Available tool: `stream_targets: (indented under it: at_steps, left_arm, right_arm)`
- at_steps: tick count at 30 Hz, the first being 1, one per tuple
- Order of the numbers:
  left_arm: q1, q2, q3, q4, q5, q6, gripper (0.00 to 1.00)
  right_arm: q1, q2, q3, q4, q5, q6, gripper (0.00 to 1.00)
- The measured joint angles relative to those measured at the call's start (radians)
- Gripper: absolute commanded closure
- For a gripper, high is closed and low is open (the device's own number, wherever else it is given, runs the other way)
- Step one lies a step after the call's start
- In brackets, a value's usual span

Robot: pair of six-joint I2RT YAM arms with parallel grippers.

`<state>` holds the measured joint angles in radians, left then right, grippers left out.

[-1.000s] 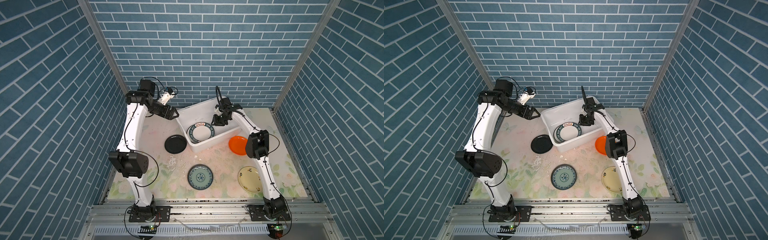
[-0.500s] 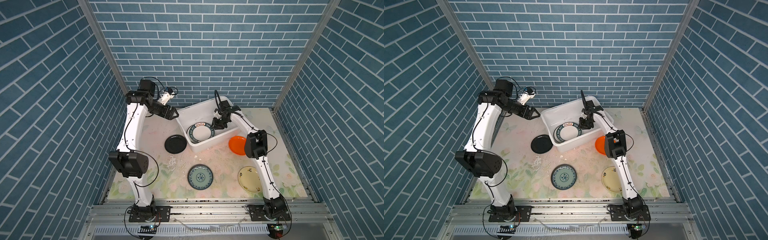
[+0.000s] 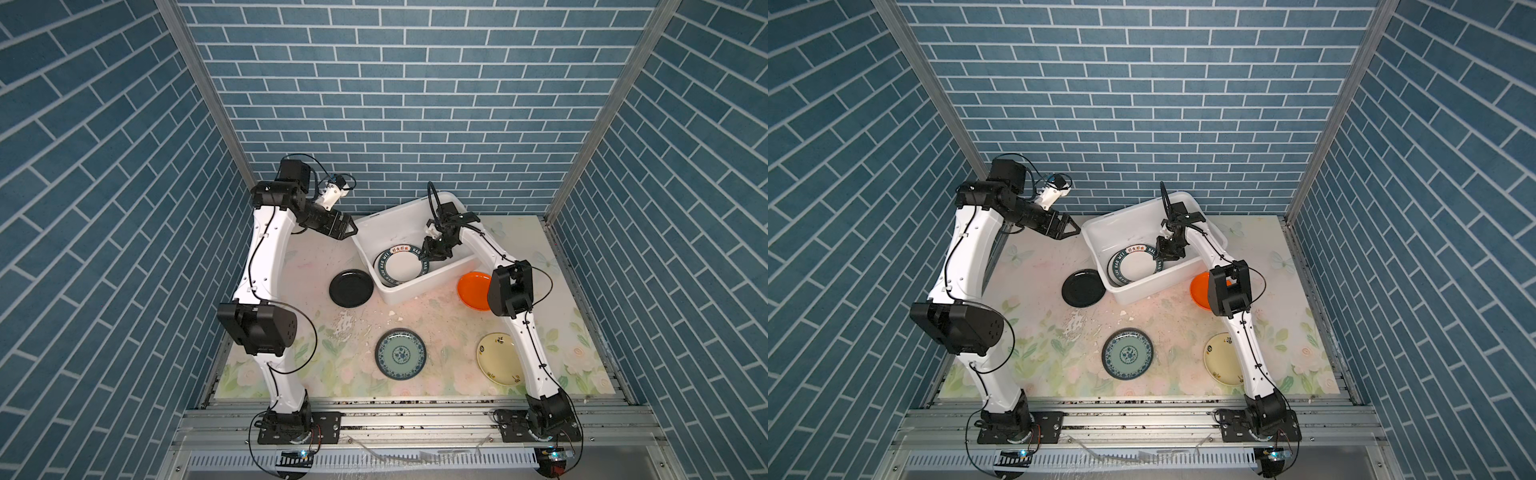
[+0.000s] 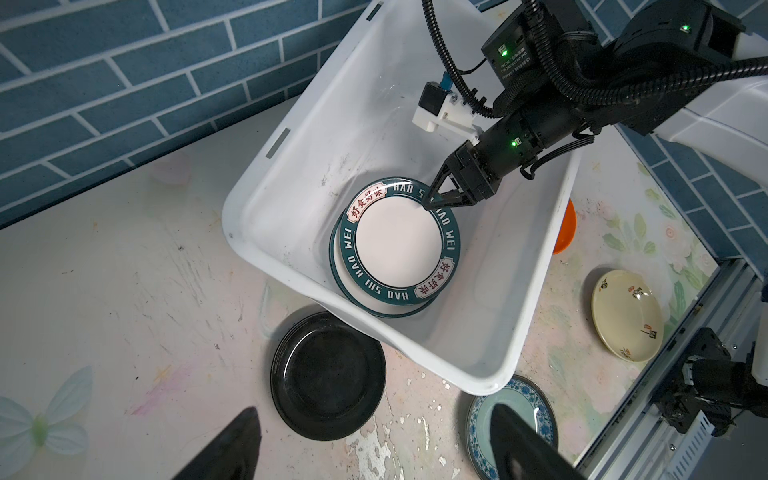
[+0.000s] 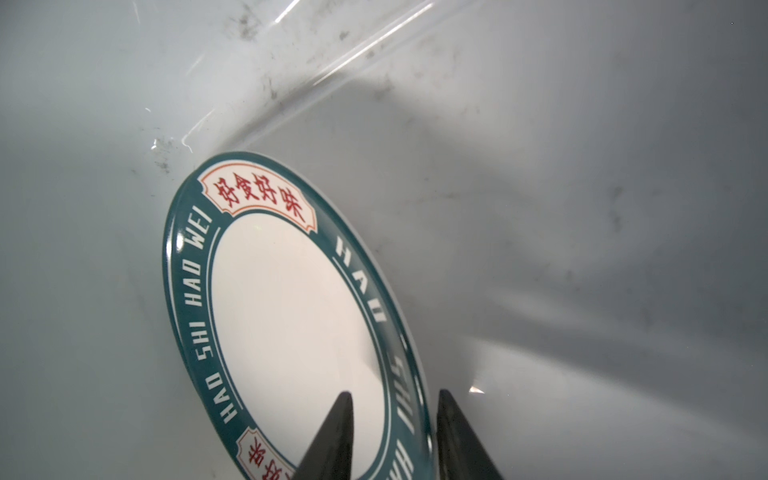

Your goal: Place the plates into the plastic bin on the countertop

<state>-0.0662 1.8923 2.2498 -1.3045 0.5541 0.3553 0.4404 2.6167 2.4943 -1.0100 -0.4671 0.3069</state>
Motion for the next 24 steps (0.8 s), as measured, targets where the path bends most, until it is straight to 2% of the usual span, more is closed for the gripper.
stream_targets:
  at_steps: [24]
  left_arm:
    - [0.000, 0.000, -0.001, 0.000, 0.008, 0.000, 0.12]
  right_arm:
    - [0.010, 0.006, 0.003, 0.007, -0.054, 0.003, 0.65]
